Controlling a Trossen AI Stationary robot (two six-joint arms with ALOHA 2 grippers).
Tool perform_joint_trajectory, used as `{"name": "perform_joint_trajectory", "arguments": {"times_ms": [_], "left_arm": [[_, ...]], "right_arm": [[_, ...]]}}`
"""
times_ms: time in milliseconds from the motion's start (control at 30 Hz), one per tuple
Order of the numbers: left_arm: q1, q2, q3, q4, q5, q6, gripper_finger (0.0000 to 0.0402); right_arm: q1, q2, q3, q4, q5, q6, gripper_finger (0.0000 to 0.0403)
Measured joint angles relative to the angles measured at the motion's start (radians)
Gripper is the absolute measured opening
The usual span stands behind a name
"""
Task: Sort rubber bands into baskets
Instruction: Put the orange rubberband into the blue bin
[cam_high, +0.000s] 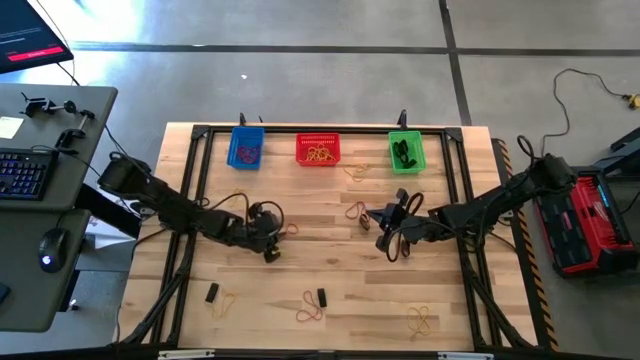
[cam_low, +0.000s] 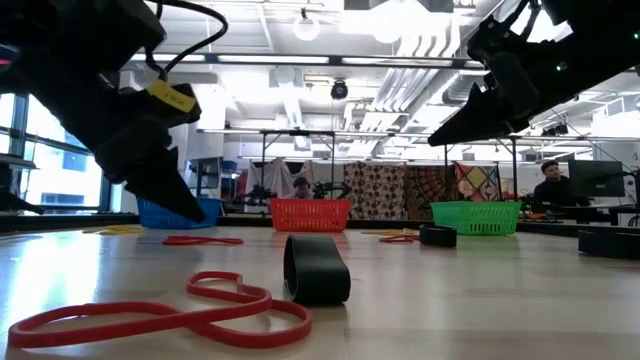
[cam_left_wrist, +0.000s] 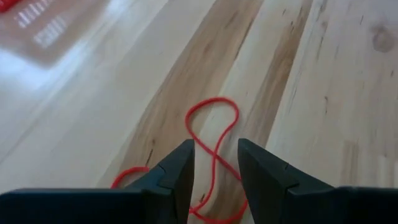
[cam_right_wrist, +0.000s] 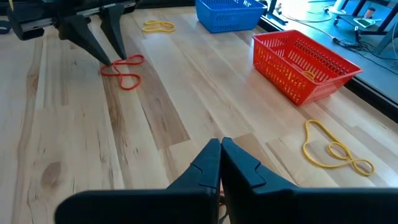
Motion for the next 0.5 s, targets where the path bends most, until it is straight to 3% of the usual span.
{"name": "perform_joint_trajectory", "arguments": {"times_ms": [233, 500], "left_arm": [[0.0, 0.093, 0.0, 0.084, 0.022, 0.0, 0.0115], [-0.002, 0.152, 0.002, 0.122, -0.024, -0.036, 0.0115]], "right_arm": [[0.0, 0.0, 0.0, 0.0, 0.0, 0.0, 0.0], [0.0, 0.0, 0.0, -0.001, 0.0, 0.0, 0.0]]}}
